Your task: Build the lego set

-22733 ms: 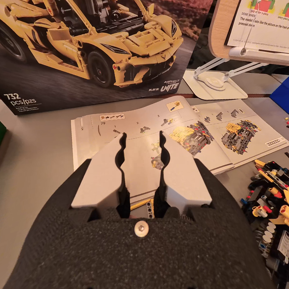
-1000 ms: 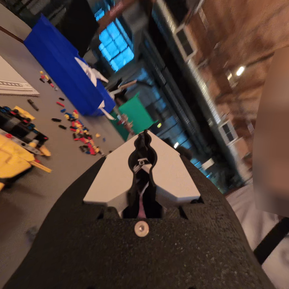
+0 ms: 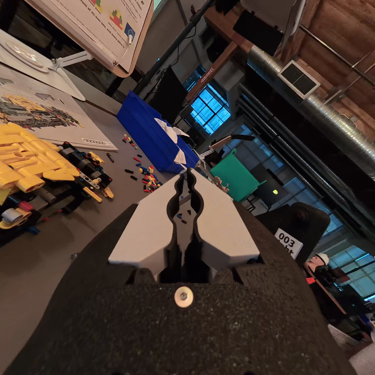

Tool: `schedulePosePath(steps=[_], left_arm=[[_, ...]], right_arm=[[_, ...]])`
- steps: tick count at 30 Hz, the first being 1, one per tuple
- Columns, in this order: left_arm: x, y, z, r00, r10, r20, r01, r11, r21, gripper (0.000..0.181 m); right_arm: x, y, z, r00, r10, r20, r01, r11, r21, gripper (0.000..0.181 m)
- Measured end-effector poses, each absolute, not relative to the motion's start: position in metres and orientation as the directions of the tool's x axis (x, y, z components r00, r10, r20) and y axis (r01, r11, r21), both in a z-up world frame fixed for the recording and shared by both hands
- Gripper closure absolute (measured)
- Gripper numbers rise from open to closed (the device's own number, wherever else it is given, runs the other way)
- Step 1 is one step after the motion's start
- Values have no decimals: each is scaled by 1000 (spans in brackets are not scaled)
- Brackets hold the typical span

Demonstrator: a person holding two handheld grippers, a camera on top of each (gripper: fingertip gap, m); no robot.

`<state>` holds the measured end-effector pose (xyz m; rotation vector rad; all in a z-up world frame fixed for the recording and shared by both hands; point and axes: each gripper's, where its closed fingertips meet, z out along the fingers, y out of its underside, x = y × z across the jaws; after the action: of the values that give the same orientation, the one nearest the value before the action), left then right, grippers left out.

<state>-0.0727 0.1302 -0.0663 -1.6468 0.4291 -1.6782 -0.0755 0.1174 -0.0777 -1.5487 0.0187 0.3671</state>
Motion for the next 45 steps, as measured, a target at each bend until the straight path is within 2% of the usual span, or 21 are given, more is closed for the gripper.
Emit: schedulePosePath(steps=[6,12,17,20,25,32,34,36,39,45], left_arm=[[-77,131,-71,52,-615,787,272,-750,-603,179],[-79,128,-75,21,-625,780,281,-745,-604,179],[-80,128,-76,24,-715,699,187,-683,-706,179],[-81,127,-79,14,-762,647,103,-643,-759,180],[-83,124,-80,-97,-763,639,4,-642,-767,181],[-88,117,-79,-167,-838,519,8,-528,-849,181],[-83,97,-84,-214,-857,469,-55,-469,-881,181],[-81,97,-81,-188,-879,437,-34,-439,-898,181],[-89,109,-77,-194,-845,499,12,-510,-860,181],[-97,123,-82,-187,-834,519,-32,-523,-852,177]], right_arm=[[-77,118,-80,985,162,-53,-50,-22,-999,176],[-76,120,-83,880,324,-348,-337,-93,-937,176],[-81,119,-87,657,462,-595,-531,-277,-801,176],[-84,117,-91,557,494,-667,-551,-381,-742,175],[-85,115,-90,427,516,-742,-595,-457,-661,176],[-87,114,-90,279,497,-822,-634,-547,-546,175],[-92,115,-96,306,485,-819,-608,-563,-560,175],[-90,116,-93,312,498,-809,-612,-546,-572,175],[-85,115,-94,326,493,-807,-617,-535,-577,176],[-95,113,-98,369,514,-774,-560,-542,-627,176]])
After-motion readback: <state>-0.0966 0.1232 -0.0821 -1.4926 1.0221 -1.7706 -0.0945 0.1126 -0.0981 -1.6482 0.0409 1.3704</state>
